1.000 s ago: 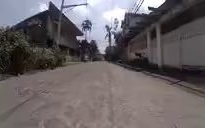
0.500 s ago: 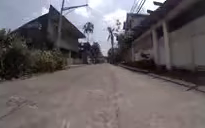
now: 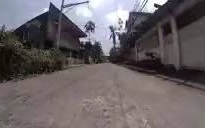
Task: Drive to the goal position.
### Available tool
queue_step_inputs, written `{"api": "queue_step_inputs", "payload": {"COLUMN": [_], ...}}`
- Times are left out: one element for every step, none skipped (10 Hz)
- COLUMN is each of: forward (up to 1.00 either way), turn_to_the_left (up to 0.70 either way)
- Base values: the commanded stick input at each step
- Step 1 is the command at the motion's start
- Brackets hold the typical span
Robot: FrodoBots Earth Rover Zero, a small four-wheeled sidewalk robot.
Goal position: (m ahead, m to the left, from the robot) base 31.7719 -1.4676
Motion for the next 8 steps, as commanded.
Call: {"api": "queue_step_inputs", "payload": {"forward": [0.98, 0.98, 0.98, 0.98, 0.98, 0.98, 0.98, 0.98], "turn_to_the_left": [-0.28, -0.07, 0.0, 0.0, 0.0, 0.0, 0.0, 0.0]}}
